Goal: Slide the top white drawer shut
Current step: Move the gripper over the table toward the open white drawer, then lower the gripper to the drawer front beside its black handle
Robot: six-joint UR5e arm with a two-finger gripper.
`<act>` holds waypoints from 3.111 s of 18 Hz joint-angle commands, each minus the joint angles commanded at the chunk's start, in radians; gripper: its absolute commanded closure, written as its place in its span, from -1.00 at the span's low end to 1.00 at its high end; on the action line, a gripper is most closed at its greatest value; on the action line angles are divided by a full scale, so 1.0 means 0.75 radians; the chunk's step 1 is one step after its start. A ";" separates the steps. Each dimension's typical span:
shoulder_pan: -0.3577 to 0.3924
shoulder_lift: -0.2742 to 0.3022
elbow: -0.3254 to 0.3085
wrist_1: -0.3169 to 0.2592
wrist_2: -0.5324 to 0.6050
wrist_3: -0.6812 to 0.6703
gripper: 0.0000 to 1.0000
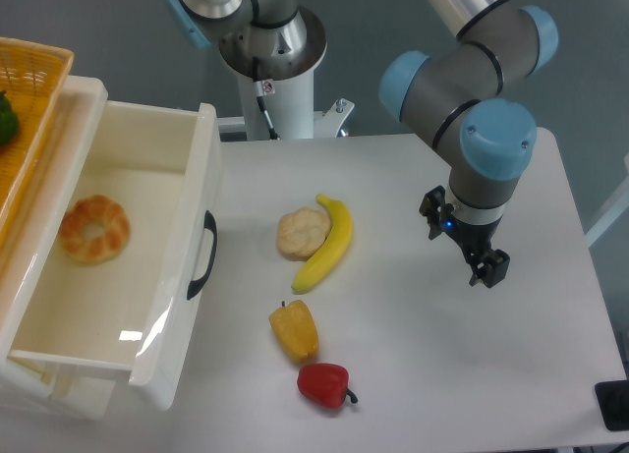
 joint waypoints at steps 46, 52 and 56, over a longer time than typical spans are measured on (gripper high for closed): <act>-0.239 0.108 -0.139 -0.360 -0.621 -1.074 1.00; -0.274 0.121 -0.135 -0.362 -0.712 -1.108 1.00; -0.284 0.129 -0.135 -0.362 -0.738 -1.123 1.00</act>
